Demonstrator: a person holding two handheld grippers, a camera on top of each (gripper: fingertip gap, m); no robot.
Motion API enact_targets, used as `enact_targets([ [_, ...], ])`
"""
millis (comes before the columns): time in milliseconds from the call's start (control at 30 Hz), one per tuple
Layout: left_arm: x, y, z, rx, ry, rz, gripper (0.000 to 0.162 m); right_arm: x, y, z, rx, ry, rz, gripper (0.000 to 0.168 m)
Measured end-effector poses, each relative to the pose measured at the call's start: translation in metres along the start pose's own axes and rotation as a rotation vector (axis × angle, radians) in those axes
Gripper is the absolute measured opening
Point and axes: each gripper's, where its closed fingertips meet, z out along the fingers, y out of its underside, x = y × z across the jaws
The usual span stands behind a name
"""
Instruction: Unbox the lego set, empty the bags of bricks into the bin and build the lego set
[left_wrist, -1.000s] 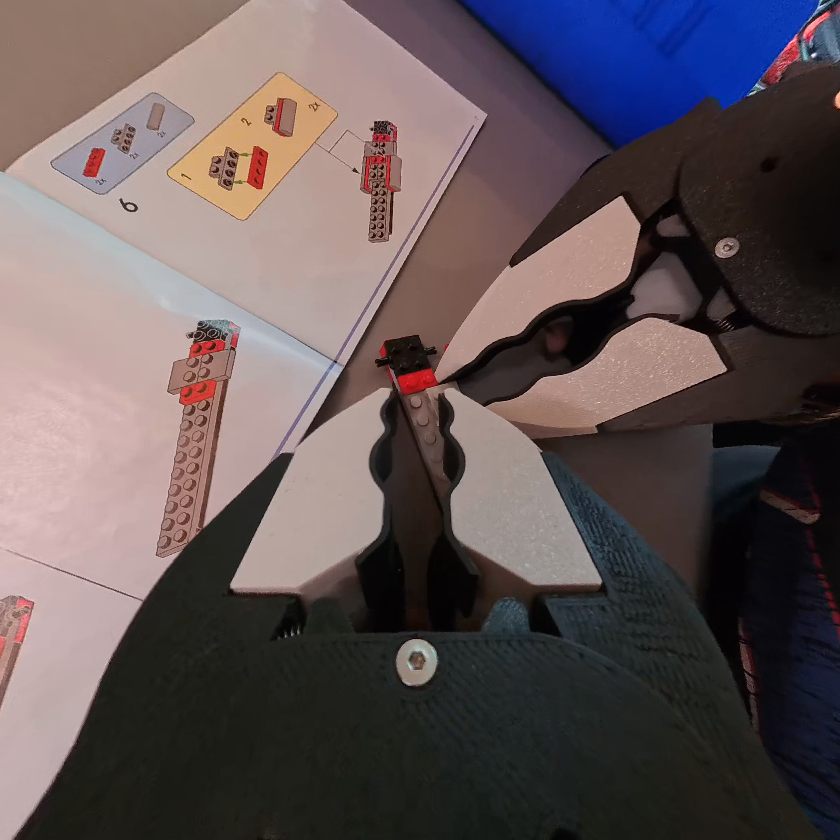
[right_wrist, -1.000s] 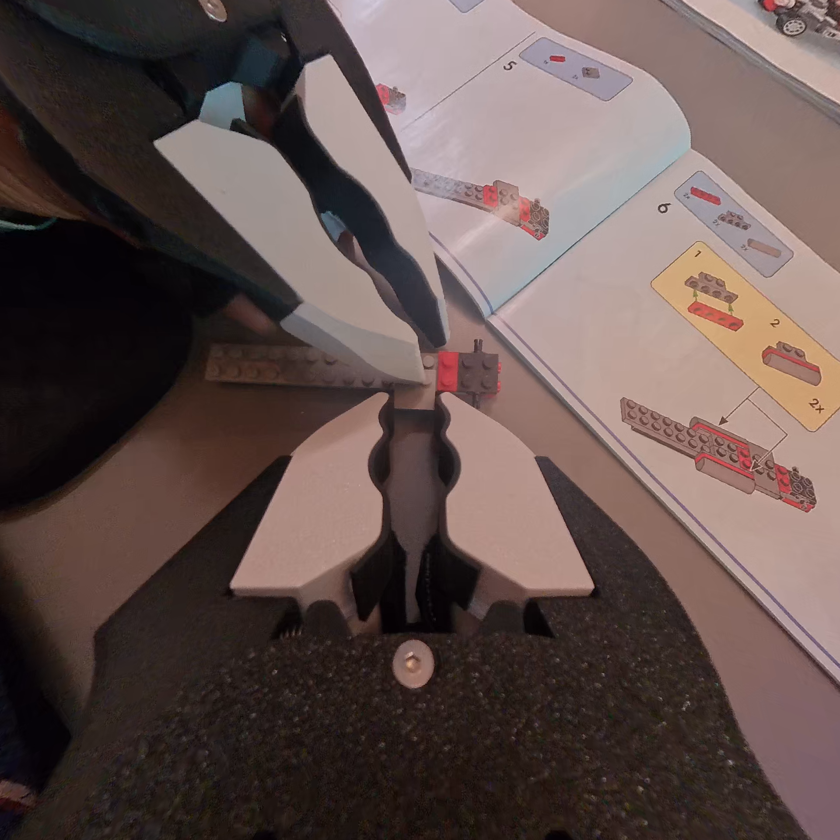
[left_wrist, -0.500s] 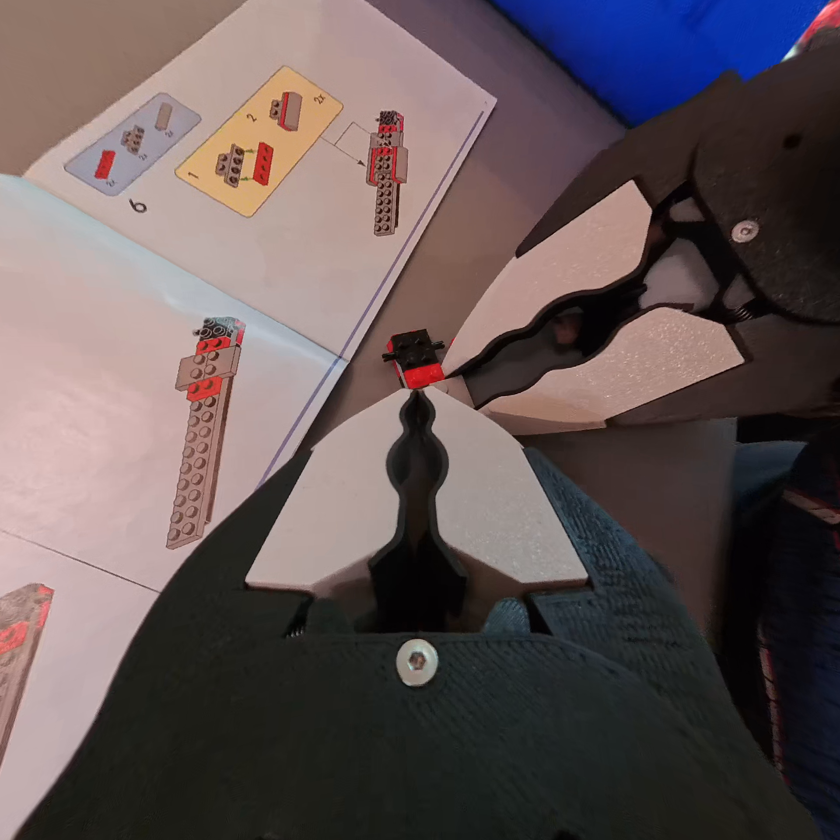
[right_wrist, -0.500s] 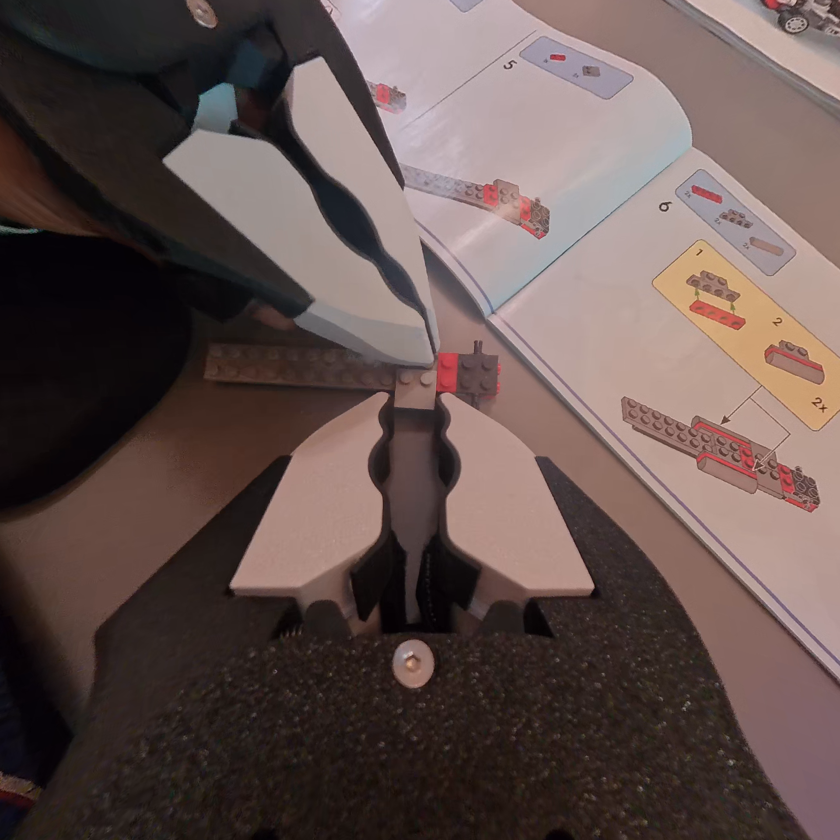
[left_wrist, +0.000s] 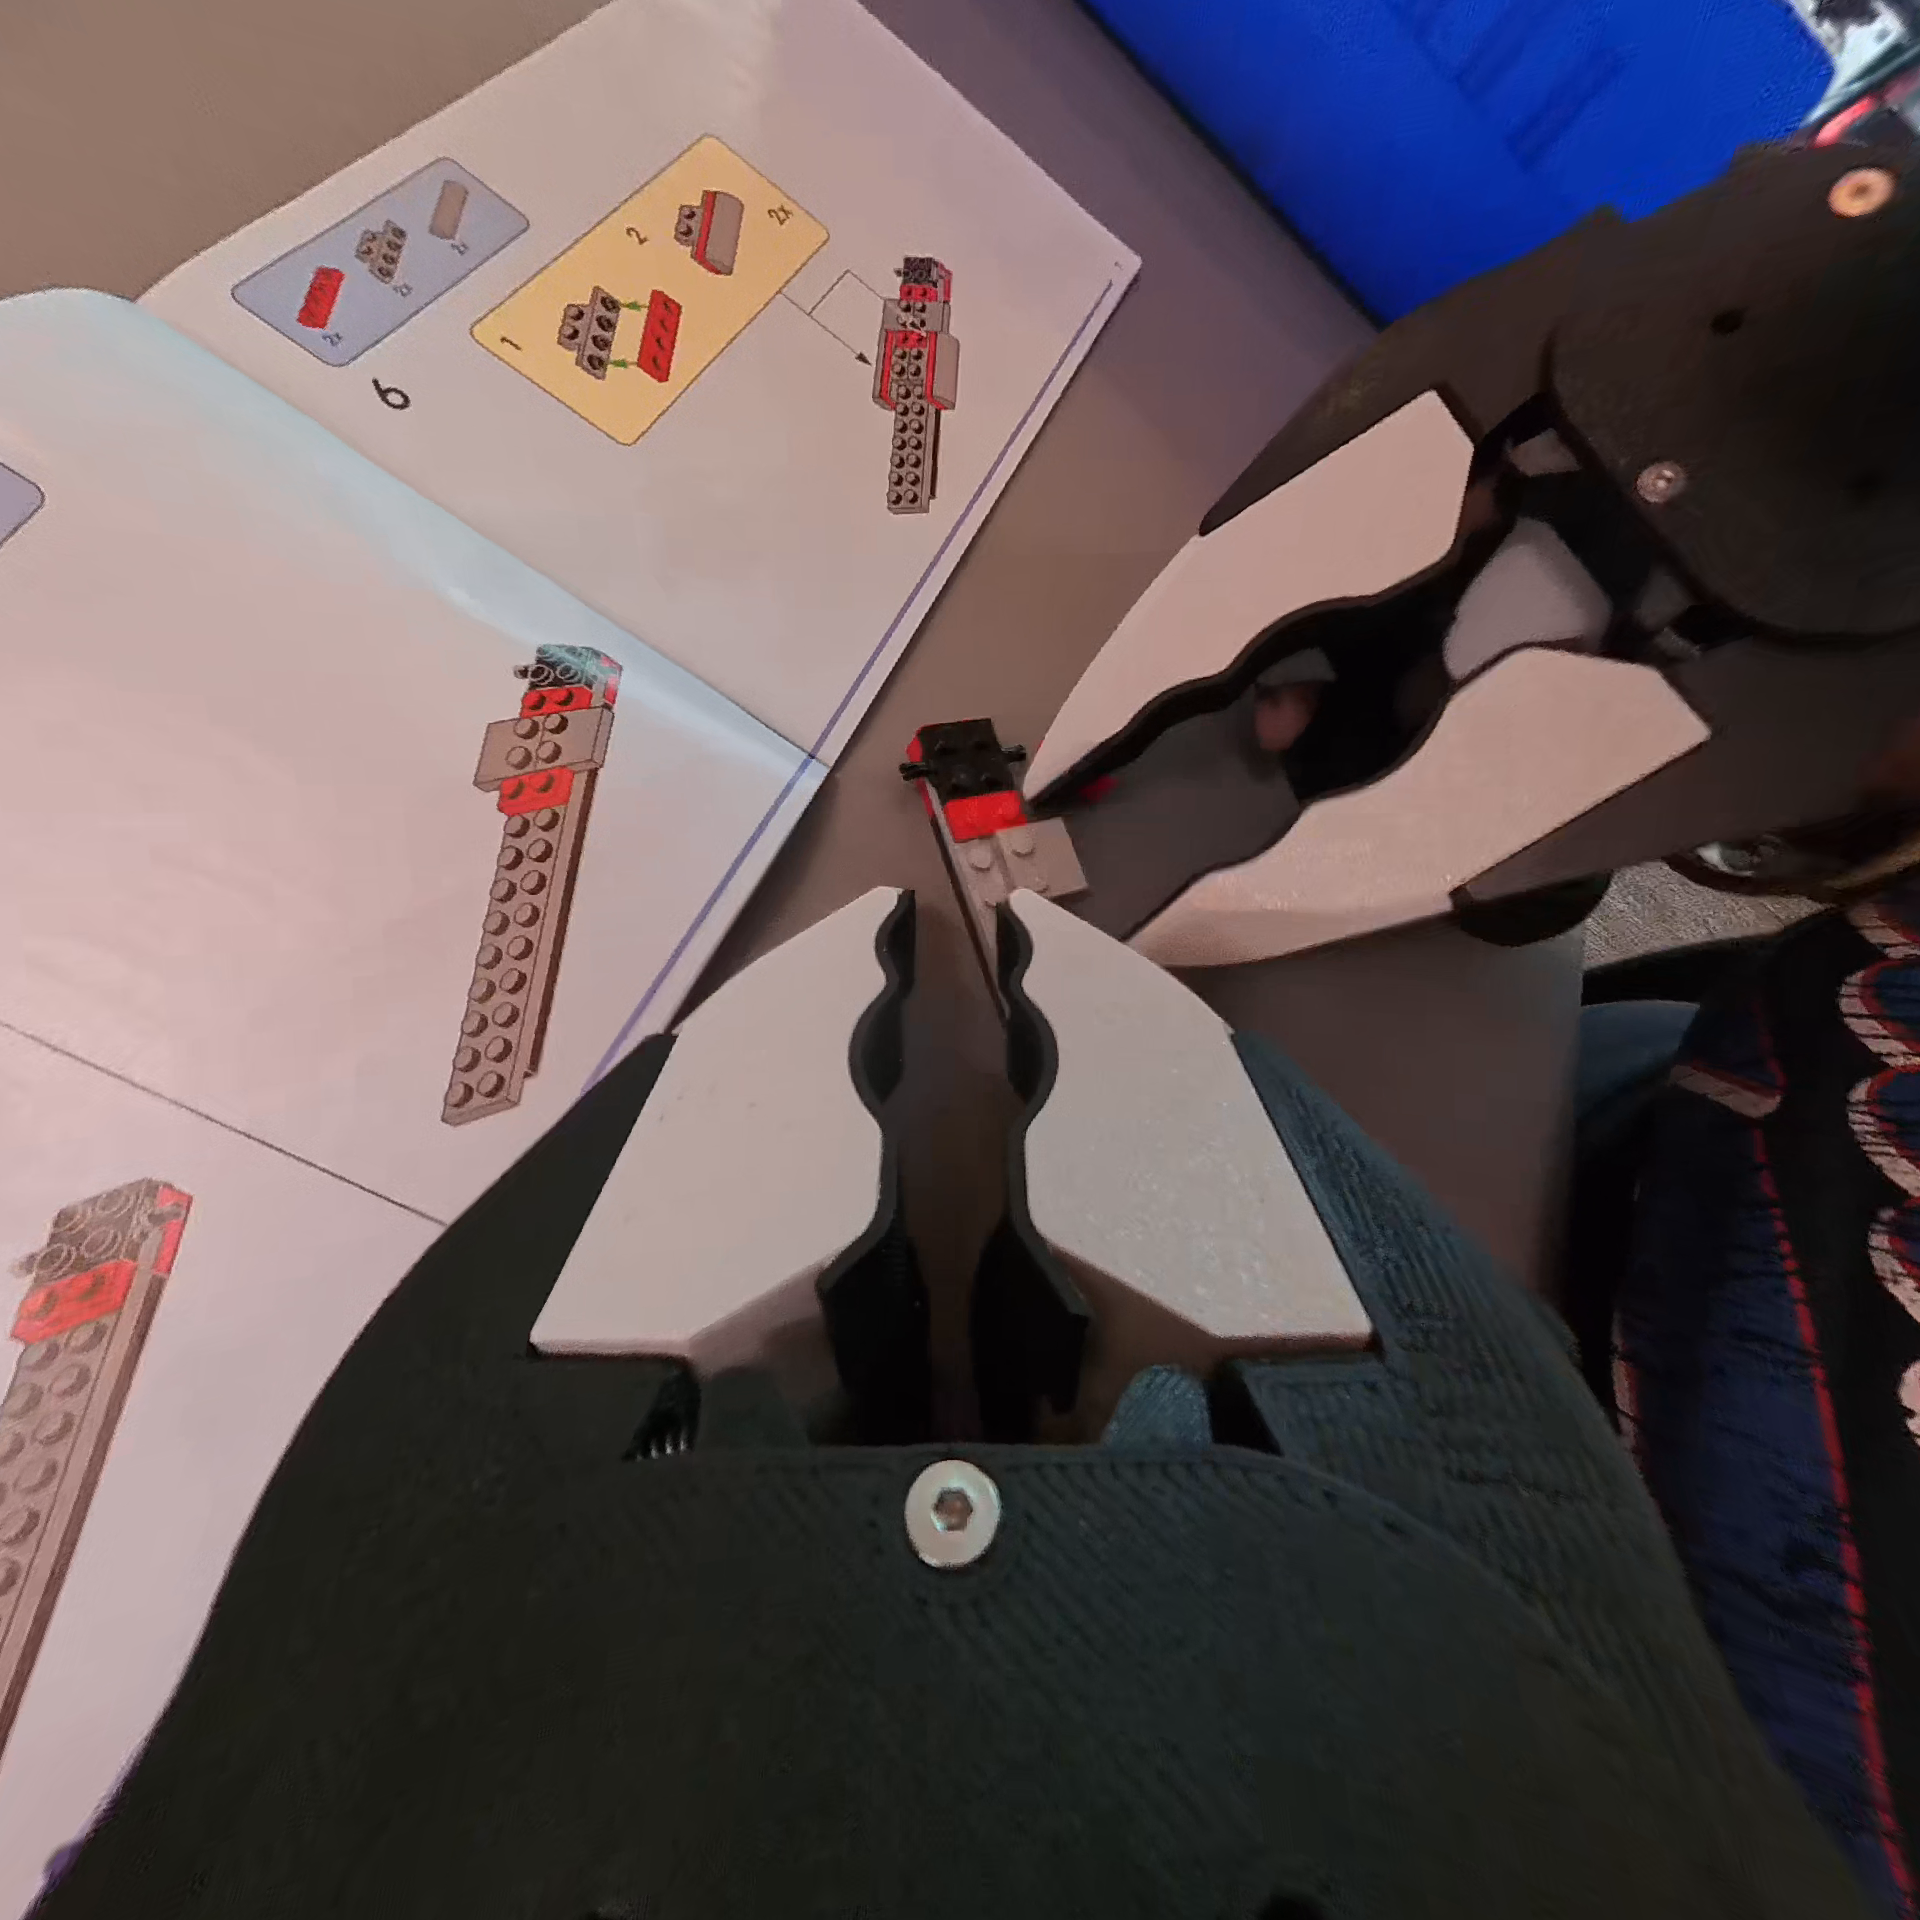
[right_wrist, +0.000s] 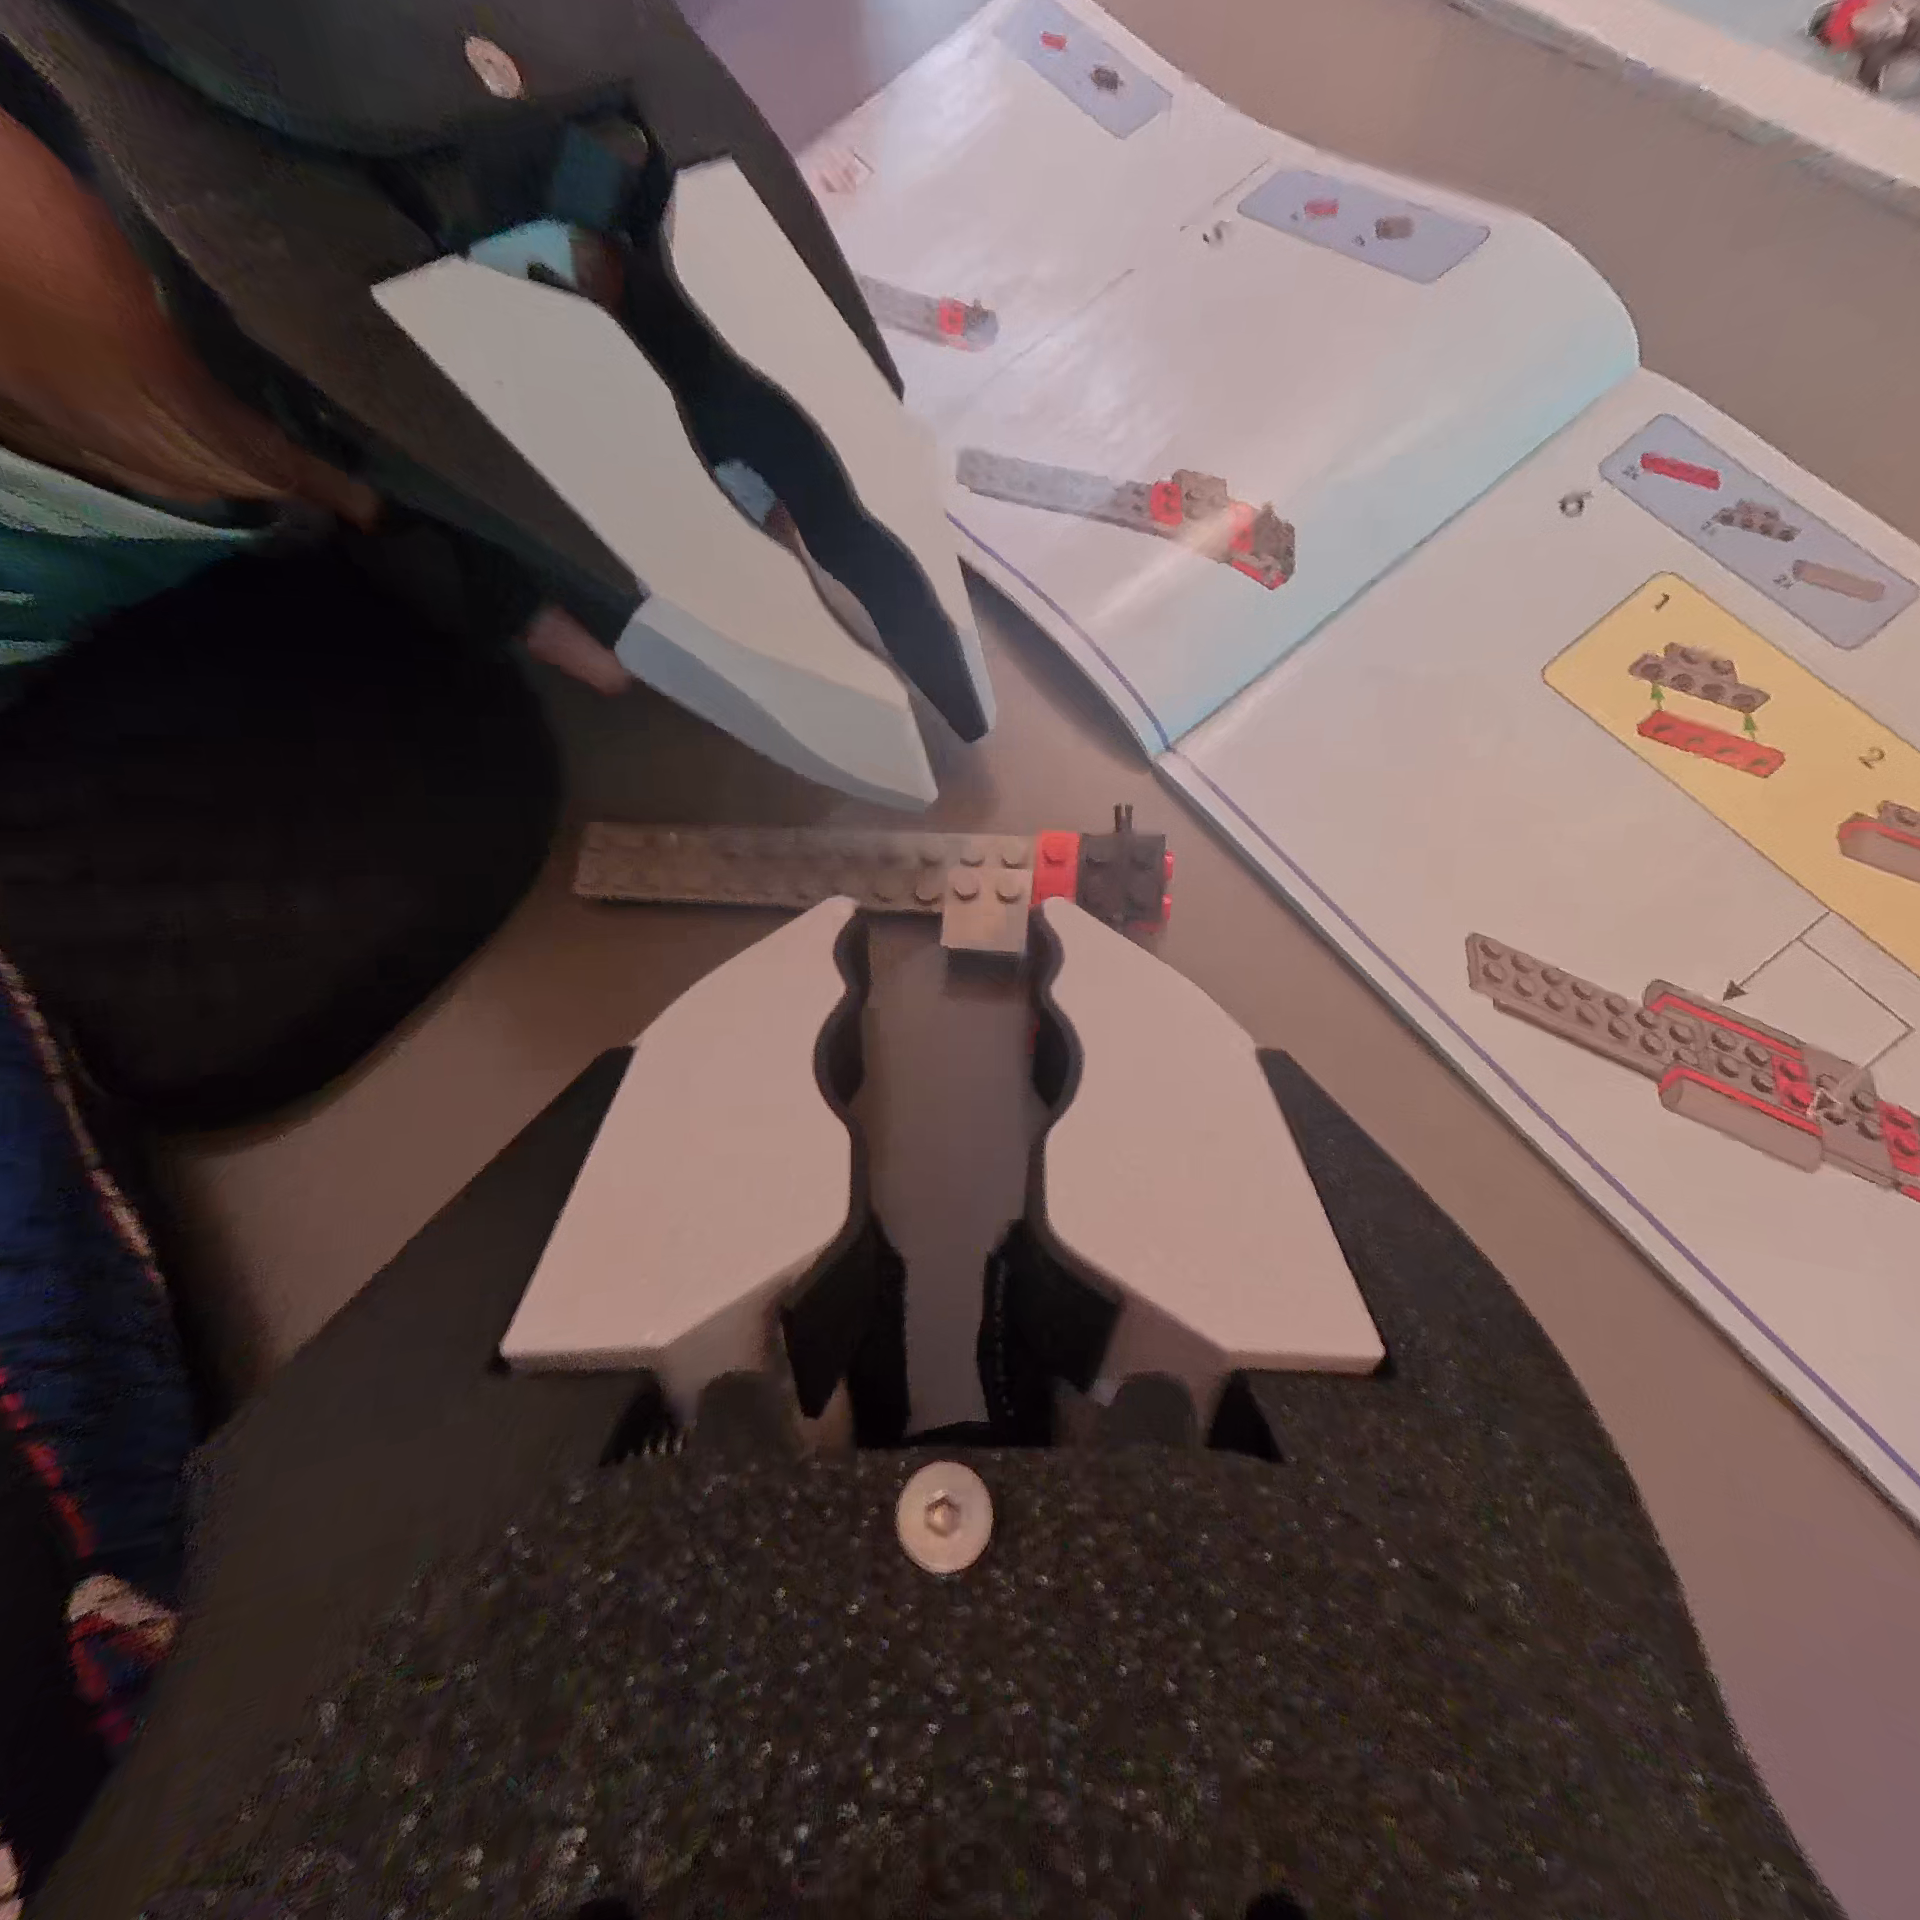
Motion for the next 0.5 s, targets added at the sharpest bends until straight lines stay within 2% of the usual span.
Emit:
enact_targets([
  [33, 0.004, 0.001, -0.002, -0.006, 0.010, 0.006, 0.019, 0.000, -0.004, -0.002, 0.028, -0.010, -0.004, 0.022],
  [133, 0.006, 0.012, -0.001, -0.079, -0.063, 0.049, 0.048, 0.006, -0.008, -0.008, 0.047, 0.005, -0.040, 0.019],
  [200, 0.005, 0.015, 0.002, -0.114, -0.146, 0.114, 0.055, 0.013, -0.011, -0.014, 0.065, 0.038, -0.088, 0.019],
  [367, 0.009, 0.020, 0.007, -0.183, -0.227, 0.188, 0.044, 0.025, -0.011, -0.029, 0.081, 0.089, -0.130, 0.020],
  [500, 0.015, 0.022, 0.011, -0.182, -0.225, 0.240, 0.020, 0.022, -0.011, -0.037, 0.130, 0.058, -0.065, 0.022],
])
